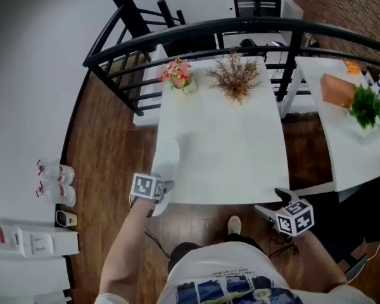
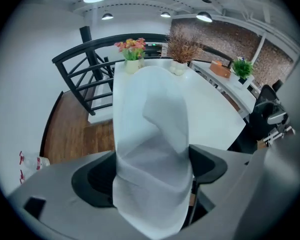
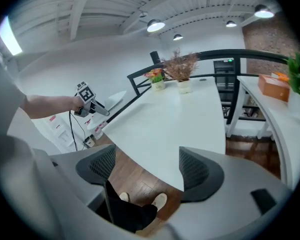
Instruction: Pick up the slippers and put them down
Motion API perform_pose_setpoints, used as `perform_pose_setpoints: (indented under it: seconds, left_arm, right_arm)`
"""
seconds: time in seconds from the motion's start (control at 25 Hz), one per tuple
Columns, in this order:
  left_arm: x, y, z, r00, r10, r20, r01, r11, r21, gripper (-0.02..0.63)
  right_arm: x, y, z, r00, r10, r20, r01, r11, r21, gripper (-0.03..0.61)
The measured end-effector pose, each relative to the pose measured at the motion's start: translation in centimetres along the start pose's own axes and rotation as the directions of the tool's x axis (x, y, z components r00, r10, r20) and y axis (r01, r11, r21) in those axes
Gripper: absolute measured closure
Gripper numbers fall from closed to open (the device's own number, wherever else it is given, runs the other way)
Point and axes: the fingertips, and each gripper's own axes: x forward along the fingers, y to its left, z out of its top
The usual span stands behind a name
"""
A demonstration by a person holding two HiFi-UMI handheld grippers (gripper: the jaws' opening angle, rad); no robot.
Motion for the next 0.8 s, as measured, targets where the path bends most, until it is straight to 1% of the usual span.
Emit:
perform_pose_setpoints:
  seconds: [0.16, 0.24, 0.32, 0.44, 0.56, 0.68, 0.8]
  left_arm:
    - [-2.6, 4.4, -4.1, 0.999, 0.015, 0.039, -0.012, 0.997, -0.078, 0.172]
    - [-3.8, 7.0, -6.6, 0.998, 0.027, 0.058, -0.020, 0.992, -0.124, 0.172]
    - [-5.3, 10.1, -9.7, 0.997, 0.037, 0.069, -0.025, 0.986, -0.163, 0.172]
    - [-7.6, 15.1, -14.6, 0.996, 0.045, 0.076, -0.029, 0.980, -0.199, 0.172]
    - [-9.3, 19.4, -18.8, 0.995, 0.054, 0.087, -0.033, 0.972, -0.232, 0.172]
    - [-10.2, 23.4, -23.4, 0.995, 0.062, 0.084, -0.037, 0.963, -0.266, 0.172]
    - [-10.3, 27.4, -28.5, 0.996, 0.061, 0.071, -0.035, 0.949, -0.314, 0.172]
  right_arm:
    - [2.8, 4.5, 2.2, 0.999, 0.040, -0.021, -0.041, 0.995, -0.090, 0.161]
    - [4.3, 7.1, 3.0, 0.998, 0.050, -0.024, -0.052, 0.992, -0.118, 0.161]
    - [5.9, 10.8, 3.5, 0.998, 0.064, -0.030, -0.067, 0.988, -0.138, 0.161]
    - [8.3, 17.3, 3.9, 0.995, 0.083, -0.054, -0.092, 0.979, -0.183, 0.161]
    - [10.4, 22.8, 4.1, 0.992, 0.096, -0.084, -0.113, 0.967, -0.228, 0.161]
    - [12.5, 28.3, 3.4, 0.987, 0.110, -0.116, -0.137, 0.956, -0.258, 0.161]
    - [15.3, 34.3, 2.1, 0.980, 0.126, -0.151, -0.165, 0.946, -0.278, 0.161]
